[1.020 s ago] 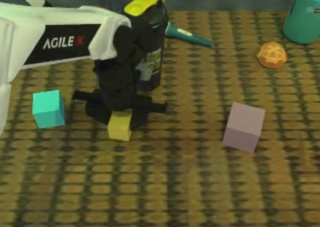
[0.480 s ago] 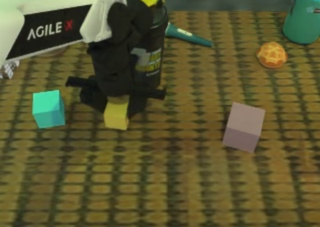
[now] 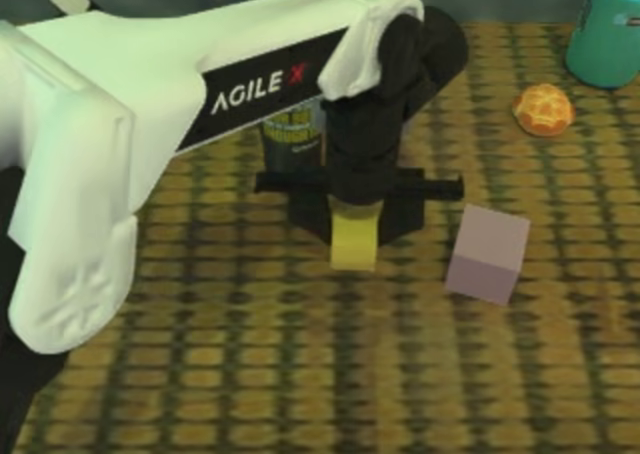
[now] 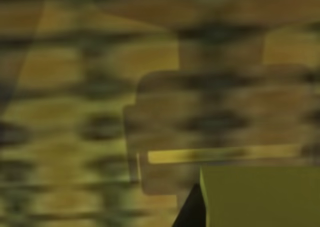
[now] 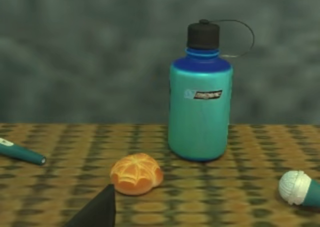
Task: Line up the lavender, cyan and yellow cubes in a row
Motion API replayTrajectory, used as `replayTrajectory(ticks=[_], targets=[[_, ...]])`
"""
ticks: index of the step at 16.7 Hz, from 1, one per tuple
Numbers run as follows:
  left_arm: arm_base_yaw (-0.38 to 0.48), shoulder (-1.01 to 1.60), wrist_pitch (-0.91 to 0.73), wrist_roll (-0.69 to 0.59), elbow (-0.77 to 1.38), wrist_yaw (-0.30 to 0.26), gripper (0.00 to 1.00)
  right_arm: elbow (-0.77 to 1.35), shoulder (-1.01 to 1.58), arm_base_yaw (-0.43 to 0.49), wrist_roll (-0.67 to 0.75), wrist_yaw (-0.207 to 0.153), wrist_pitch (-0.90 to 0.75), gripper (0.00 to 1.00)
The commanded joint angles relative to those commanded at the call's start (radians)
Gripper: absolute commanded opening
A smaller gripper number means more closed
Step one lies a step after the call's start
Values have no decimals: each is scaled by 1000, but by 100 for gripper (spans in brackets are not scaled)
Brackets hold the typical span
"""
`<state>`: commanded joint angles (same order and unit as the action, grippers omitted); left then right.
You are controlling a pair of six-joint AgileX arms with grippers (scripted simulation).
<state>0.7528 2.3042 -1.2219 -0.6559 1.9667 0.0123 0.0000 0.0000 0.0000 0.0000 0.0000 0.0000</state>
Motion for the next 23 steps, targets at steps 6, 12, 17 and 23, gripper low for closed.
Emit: replayTrajectory(ticks=[6, 12, 17, 23], targets=[[186, 116, -120, -267, 249, 4, 0, 0, 0, 0, 0, 0, 0, 100], [190, 116, -118, -273, 252, 4, 0, 0, 0, 0, 0, 0, 0, 100], [190, 132, 34, -277, 118, 4, 0, 0, 0, 0, 0, 0, 0, 100], [196, 147, 132, -278, 28, 4, 0, 0, 0, 0, 0, 0, 0, 100]])
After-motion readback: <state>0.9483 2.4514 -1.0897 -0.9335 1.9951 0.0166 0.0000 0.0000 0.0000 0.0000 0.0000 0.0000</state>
